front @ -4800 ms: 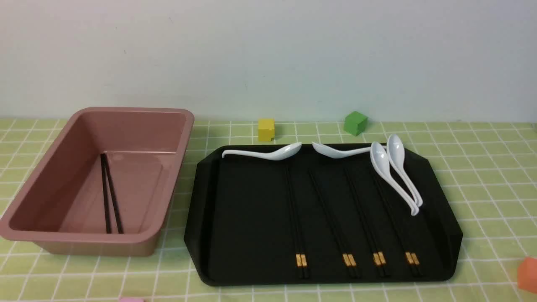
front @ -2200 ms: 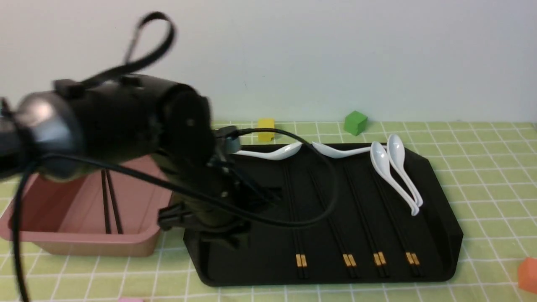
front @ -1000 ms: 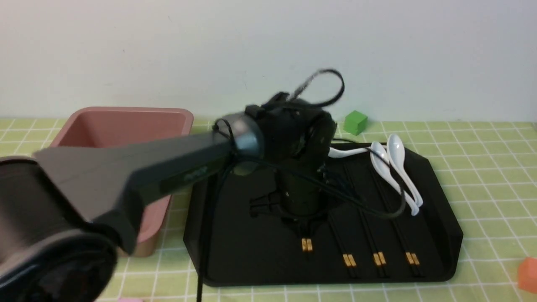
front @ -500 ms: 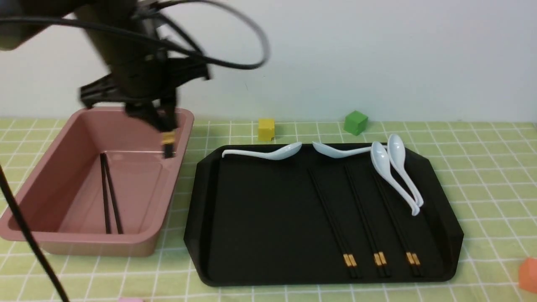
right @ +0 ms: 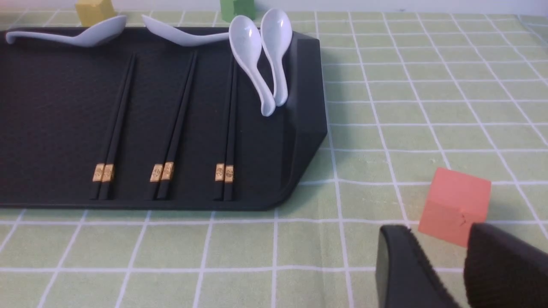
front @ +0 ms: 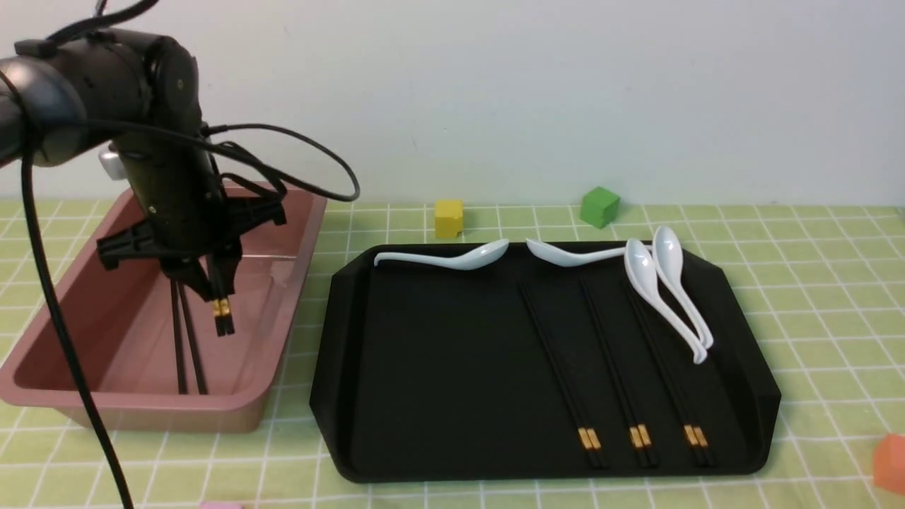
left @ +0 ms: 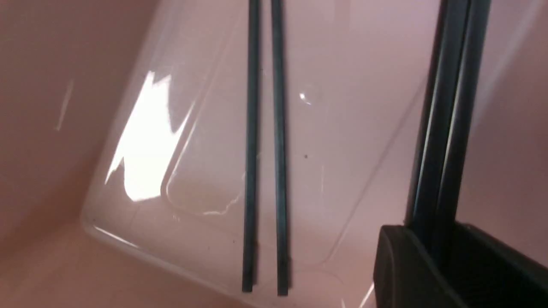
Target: On green tablecloth take chopsticks from black tray and put them in box.
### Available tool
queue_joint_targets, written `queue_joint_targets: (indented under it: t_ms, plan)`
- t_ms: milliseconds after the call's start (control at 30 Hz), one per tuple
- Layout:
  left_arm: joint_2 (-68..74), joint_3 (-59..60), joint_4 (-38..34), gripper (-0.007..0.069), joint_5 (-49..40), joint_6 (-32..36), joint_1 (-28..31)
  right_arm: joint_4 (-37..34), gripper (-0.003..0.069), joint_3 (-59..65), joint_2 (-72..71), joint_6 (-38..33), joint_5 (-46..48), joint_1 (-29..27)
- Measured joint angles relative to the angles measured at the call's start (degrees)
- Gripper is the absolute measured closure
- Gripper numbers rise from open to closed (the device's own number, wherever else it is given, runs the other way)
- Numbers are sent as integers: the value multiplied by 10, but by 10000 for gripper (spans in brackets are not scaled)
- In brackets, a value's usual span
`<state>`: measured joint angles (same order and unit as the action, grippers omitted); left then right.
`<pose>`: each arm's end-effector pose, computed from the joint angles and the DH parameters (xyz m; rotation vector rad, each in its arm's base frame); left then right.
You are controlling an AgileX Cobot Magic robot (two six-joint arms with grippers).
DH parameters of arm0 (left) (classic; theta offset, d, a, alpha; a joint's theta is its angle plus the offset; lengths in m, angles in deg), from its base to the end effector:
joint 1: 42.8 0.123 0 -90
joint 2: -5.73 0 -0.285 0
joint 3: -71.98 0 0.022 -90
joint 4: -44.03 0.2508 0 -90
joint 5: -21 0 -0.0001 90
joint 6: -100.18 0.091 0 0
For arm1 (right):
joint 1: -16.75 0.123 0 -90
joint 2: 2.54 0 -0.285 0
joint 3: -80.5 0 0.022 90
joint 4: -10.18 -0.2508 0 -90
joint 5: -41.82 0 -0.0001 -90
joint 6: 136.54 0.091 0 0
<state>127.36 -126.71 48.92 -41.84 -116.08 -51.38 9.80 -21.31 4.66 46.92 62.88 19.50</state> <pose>0.4175 -0.0560 0.2430 -0.6479 2.8077 -0.0294 0.0526 0.0027 0.1749 0.0156 1.8586 0.0818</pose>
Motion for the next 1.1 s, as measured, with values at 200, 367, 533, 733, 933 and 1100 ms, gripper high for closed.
queue_joint_targets:
  t_ms: [200,367,533,733,933,1100]
  plan:
    - [-11,-36,2,396,-53,25,0,0,419,0,0,0,0,0]
    - [-92,-58,-2,454,-70,94,0,0,419,0,0,0,0,0]
    - [-245,12,-9,627,-73,126,0,0,419,0,0,0,0,0]
    - [-494,232,-28,637,-41,156,0,-1,419,0,0,0,0,0]
    - [-797,522,-138,637,168,180,0,0,419,0,0,0,0,0]
    - [-972,679,-160,637,249,181,0,0,419,0,0,0,0,0]
